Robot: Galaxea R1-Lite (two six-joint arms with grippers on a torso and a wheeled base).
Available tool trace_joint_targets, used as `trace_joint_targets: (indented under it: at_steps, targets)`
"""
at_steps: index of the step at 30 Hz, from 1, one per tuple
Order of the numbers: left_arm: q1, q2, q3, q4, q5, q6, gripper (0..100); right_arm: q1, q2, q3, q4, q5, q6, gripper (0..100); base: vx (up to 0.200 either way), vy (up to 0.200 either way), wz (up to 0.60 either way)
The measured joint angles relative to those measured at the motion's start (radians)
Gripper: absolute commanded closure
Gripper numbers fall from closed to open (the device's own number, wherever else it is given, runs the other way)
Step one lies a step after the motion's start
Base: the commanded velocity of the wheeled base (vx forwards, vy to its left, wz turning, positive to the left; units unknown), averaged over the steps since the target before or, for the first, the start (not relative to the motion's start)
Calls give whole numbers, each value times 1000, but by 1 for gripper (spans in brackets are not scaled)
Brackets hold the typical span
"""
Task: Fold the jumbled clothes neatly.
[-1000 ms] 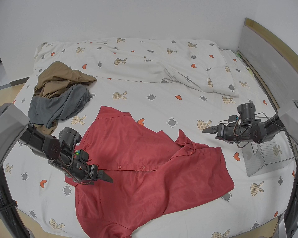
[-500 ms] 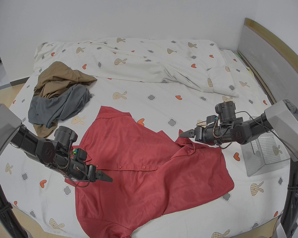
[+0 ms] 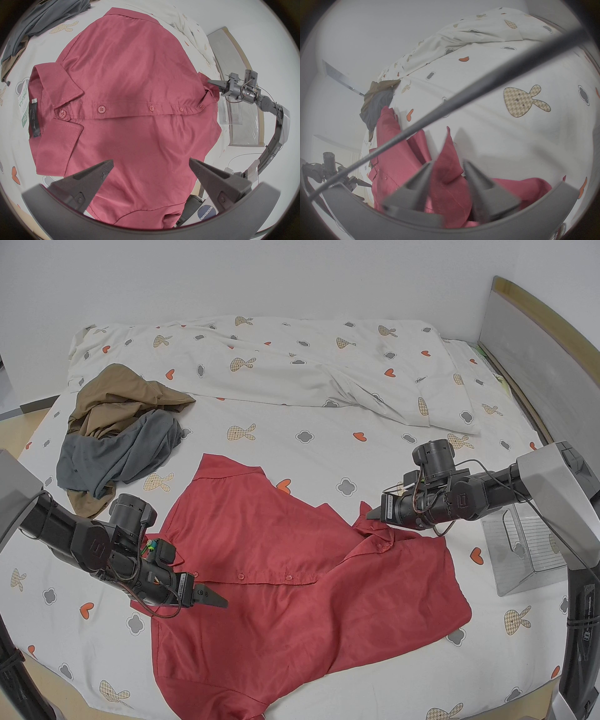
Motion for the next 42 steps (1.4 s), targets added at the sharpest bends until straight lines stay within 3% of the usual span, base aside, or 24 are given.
trace_joint_targets:
  at_steps: [11, 32, 40, 41, 42]
  targets:
    - [0, 2, 0, 0, 0, 0, 0, -27, -27, 52, 2, -1, 10, 100, 0, 0, 0]
    - [-3, 5, 0, 2, 0, 0, 0, -142, -389, 659, -16, 3, 3, 100, 0, 0, 0]
    - [-4, 5, 1, 2, 0, 0, 0, -130, -413, 727, -26, 10, 1, 100, 0, 0, 0]
    - [-5, 5, 2, 2, 0, 0, 0, -129, -411, 725, -41, 9, 2, 0, 0, 0, 0]
    - [-5, 5, 2, 2, 0, 0, 0, -127, -409, 723, -58, 9, 2, 0, 0, 0, 0]
